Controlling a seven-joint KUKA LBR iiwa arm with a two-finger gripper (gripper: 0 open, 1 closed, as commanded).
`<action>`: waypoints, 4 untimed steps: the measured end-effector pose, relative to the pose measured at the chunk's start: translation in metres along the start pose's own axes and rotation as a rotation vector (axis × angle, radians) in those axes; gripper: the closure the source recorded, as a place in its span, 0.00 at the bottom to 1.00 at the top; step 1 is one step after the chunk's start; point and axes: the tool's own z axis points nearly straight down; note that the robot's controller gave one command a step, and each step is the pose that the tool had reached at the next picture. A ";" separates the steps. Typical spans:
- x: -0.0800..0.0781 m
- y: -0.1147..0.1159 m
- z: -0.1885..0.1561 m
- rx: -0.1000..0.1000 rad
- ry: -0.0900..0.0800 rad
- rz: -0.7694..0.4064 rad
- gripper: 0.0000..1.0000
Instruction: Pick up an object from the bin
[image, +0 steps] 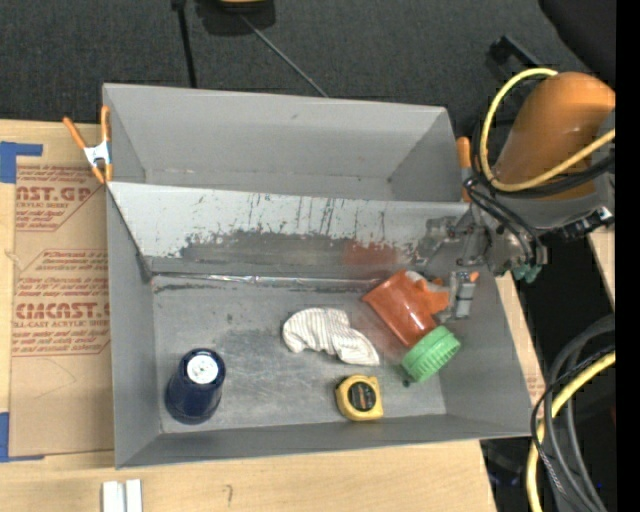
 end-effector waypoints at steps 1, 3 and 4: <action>-0.002 0.001 -0.005 0.001 -0.008 -0.002 0.00; 0.006 0.111 0.059 -0.003 -0.008 0.089 0.00; 0.026 0.120 0.115 -0.001 -0.004 0.197 0.00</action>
Offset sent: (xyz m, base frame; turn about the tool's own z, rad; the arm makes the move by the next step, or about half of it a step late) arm 0.0026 0.0719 -0.1452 0.0836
